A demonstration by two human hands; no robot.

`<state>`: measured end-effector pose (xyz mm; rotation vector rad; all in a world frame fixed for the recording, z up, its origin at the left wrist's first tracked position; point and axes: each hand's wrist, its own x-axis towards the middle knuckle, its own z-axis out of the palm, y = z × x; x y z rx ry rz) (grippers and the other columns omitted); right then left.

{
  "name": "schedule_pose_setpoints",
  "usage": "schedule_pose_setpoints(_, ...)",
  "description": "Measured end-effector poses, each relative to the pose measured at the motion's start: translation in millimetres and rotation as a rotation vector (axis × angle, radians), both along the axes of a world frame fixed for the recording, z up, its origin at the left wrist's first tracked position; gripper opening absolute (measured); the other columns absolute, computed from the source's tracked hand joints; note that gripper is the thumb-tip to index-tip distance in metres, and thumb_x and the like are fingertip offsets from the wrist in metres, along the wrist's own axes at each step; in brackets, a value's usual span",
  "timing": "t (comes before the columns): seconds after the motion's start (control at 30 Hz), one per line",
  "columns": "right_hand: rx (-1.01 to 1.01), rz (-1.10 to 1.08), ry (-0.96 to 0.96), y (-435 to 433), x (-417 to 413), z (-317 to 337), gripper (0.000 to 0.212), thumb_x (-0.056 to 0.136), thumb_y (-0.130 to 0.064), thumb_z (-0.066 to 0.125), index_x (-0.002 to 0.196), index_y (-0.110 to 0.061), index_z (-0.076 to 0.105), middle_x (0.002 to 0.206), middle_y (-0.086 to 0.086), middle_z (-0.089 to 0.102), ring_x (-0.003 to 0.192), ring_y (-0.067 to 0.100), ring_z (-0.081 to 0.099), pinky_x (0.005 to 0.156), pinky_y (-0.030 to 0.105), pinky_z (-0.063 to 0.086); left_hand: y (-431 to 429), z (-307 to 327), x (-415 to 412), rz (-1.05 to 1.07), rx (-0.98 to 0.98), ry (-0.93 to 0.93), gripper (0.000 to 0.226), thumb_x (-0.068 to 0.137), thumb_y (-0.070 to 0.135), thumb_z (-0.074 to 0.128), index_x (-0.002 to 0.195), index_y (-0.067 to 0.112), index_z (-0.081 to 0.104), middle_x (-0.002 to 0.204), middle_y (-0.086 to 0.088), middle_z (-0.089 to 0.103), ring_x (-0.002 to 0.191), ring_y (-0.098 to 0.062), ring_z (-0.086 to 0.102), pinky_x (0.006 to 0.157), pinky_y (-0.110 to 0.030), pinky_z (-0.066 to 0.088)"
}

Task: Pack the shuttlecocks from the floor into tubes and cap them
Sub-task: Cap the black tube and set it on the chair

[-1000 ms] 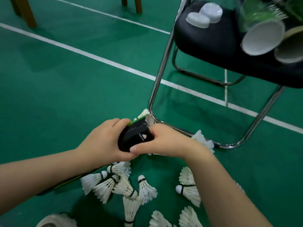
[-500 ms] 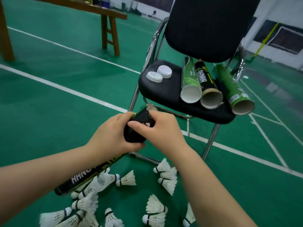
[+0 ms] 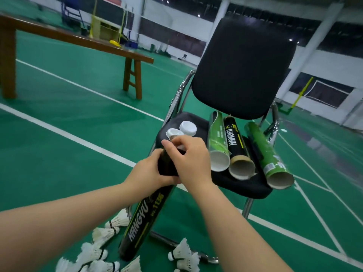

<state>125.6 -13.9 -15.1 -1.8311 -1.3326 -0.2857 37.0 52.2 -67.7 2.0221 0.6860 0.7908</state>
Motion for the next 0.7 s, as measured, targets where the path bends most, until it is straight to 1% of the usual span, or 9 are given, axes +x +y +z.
schedule_pose_setpoints(0.03, 0.006, 0.0, 0.017, 7.9, 5.0, -1.0, 0.032, 0.078, -0.052, 0.052, 0.082, -0.024, 0.066, 0.085, -0.009, 0.063, 0.091, 0.016, 0.052, 0.082, 0.041, 0.045, 5.2, -1.3, 4.3, 0.008, -0.016, -0.001, 0.068, 0.057, 0.045, 0.083, 0.111, 0.031, 0.045, 0.084, 0.019, 0.054, 0.083, -0.01, 0.054, 0.064, -0.013, 0.04)
schedule_pose_setpoints(0.1, 0.034, 0.016, 0.066, 21.4, 15.1, -4.1, 0.036, 0.079, -0.053, 0.049, 0.094, -0.024, 0.062, 0.094, -0.011, 0.056, 0.098, 0.012, 0.047, 0.087, 0.034, 0.043, 15.4, -6.1, 13.0, 0.036, -0.06, -0.018, 0.059, 0.059, 0.042, 0.083, 0.102, 0.032, 0.044, 0.083, 0.023, 0.054, 0.078, -0.006, 0.055, 0.063, -0.013, 0.04)
schedule_pose_setpoints(0.17, 0.081, 0.037, 0.147, 33.6, 25.2, -8.5, 0.037, 0.082, -0.05, 0.046, 0.106, -0.024, 0.057, 0.104, -0.013, 0.051, 0.106, 0.009, 0.044, 0.09, 0.027, 0.038, 25.2, -12.4, 20.7, 0.07, -0.112, -0.053, 0.056, 0.059, 0.039, 0.083, 0.101, 0.032, 0.045, 0.084, 0.022, 0.057, 0.079, -0.001, 0.056, 0.063, -0.014, 0.041)
schedule_pose_setpoints(0.3, 0.163, -0.038, 0.405, 59.9, 57.0, -17.6, 0.035, 0.097, -0.036, 0.038, 0.126, -0.021, 0.051, 0.129, -0.003, 0.052, 0.12, 0.015, 0.045, 0.098, 0.029, 0.035, 41.3, -24.4, 31.1, 0.12, -0.13, -0.08, 0.064, 0.058, 0.036, 0.084, 0.108, 0.032, 0.044, 0.087, 0.024, 0.054, 0.085, -0.009, 0.056, 0.064, -0.016, 0.04)
schedule_pose_setpoints(0.37, 0.108, -0.103, 0.462, 72.0, 75.7, -24.6, 0.038, 0.1, -0.031, 0.034, 0.134, -0.018, 0.046, 0.136, 0.001, 0.048, 0.125, 0.019, 0.043, 0.098, 0.028, 0.031, 47.7, -30.9, 33.0, 0.127, -0.128, -0.092, 0.066, 0.057, 0.035, 0.085, 0.109, 0.034, 0.043, 0.088, 0.024, 0.054, 0.088, -0.009, 0.055, 0.067, -0.016, 0.04)
schedule_pose_setpoints(0.43, -0.002, -0.136, 0.403, 81.9, 88.2, -32.9, 0.04, 0.099, -0.029, 0.036, 0.138, -0.019, 0.041, 0.141, 0.004, 0.045, 0.128, 0.023, 0.04, 0.099, 0.032, 0.032, 51.8, -36.3, 32.8, 0.115, -0.113, -0.097, 0.068, 0.056, 0.034, 0.086, 0.107, 0.038, 0.041, 0.089, 0.028, 0.053, 0.087, -0.005, 0.054, 0.067, -0.008, 0.037)
schedule_pose_setpoints(0.53, -0.126, -0.114, 0.25, 99.1, 97.5, -39.5, 0.045, 0.095, -0.028, 0.045, 0.14, -0.021, 0.038, 0.144, 0.003, 0.041, 0.13, 0.025, 0.038, 0.099, 0.038, 0.035, 57.2, -44.6, 31.3, 0.097, -0.104, -0.1, 0.069, 0.056, 0.033, 0.086, 0.106, 0.041, 0.04, 0.091, 0.029, 0.053, 0.086, 0.007, 0.051, 0.067, -0.003, 0.036)
schedule_pose_setpoints(0.6, -0.22, -0.099, 0.171, 109.9, 102.0, -39.5, 0.057, 0.091, -0.036, 0.05, 0.144, -0.025, 0.031, 0.15, 0.0, 0.033, 0.136, 0.023, 0.031, 0.104, 0.042, 0.034, 60.6, -53.4, 28.7, 0.105, -0.129, -0.102, 0.065, 0.057, 0.031, 0.086, 0.101, 0.045, 0.04, 0.092, 0.029, 0.054, 0.086, 0.014, 0.048, 0.067, -0.005, 0.036)
schedule_pose_setpoints(0.7, -0.369, -0.113, 0.058, 118.3, 103.7, -39.3, 0.072, 0.085, -0.055, 0.051, 0.145, -0.03, 0.023, 0.153, 0.0, 0.024, 0.138, 0.026, 0.024, 0.108, 0.049, 0.03, 65.3, -67.9, 25.3, 0.13, -0.156, -0.086, 0.061, 0.056, 0.032, 0.086, 0.093, 0.05, 0.041, 0.093, 0.029, 0.056, 0.087, 0.012, 0.05, 0.069, -0.008, 0.037)
